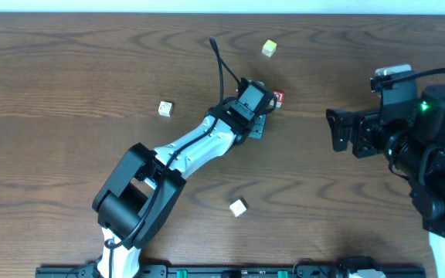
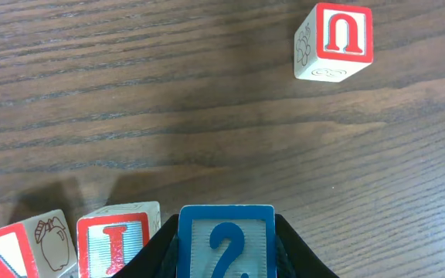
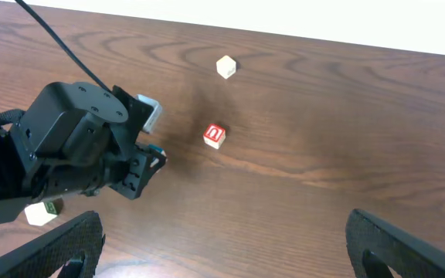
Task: Spell out Ai2
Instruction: 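Carry the '2' block and lower it just right of the 'I' block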
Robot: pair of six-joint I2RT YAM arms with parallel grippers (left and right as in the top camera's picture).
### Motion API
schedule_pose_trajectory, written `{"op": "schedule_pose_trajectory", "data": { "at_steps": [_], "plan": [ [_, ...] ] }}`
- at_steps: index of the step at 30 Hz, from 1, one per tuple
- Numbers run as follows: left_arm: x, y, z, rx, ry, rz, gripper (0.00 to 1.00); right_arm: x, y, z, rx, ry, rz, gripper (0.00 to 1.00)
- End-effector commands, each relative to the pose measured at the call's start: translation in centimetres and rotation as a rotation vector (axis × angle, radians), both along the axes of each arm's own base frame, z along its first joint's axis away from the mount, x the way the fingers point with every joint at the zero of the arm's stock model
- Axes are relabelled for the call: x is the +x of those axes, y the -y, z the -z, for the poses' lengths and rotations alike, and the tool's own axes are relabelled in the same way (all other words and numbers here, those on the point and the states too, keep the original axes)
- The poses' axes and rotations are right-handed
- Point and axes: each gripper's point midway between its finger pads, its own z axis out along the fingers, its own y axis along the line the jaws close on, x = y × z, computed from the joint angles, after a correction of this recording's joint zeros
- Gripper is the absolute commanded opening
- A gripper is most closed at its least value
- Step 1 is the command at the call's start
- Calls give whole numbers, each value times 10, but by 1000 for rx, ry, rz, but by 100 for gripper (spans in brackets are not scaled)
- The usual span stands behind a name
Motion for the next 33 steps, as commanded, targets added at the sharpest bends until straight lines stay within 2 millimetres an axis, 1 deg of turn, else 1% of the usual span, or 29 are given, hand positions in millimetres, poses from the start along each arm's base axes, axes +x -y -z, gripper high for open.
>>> {"op": "schedule_pose_trajectory", "data": {
  "at_steps": [1, 8, 14, 15, 16, 19, 21, 27, 29, 31, 33],
  "plan": [
    [0, -2, 15, 28, -12, -21, 6, 0, 0, -7, 28, 12, 10, 99],
    [-1, -3, 31, 46, -33, -21, 5, 0, 0, -7, 28, 12, 10, 99],
    [-2, -2, 38, 43, -49, -22, 6, 0, 0, -7, 28, 13, 10, 99],
    [-3, -2, 38, 43, -50, -22, 9, 1, 0, -7, 27, 13, 11, 99],
    [-2, -2, 38, 42, -48, -22, 15, 1, 0, -7, 27, 13, 11, 99],
    [-1, -2, 37, 39, -45, -22, 19, 1, 0, -8, 28, 16, 11, 99],
    [-1, -2, 38, 39, -45, -22, 25, 1, 0, -8, 28, 16, 11, 99],
    [-1, -2, 37, 39, -45, -22, 27, 1, 0, -8, 28, 16, 10, 99],
    [-1, -2, 37, 39, -45, -22, 33, 1, 0, -8, 28, 16, 10, 99],
    [-1, -2, 37, 39, -45, -22, 35, 1, 0, -8, 28, 16, 10, 99],
    [-1, -2, 37, 39, -45, -22, 39, 1, 0, -8, 28, 16, 10, 99]
  ]
}}
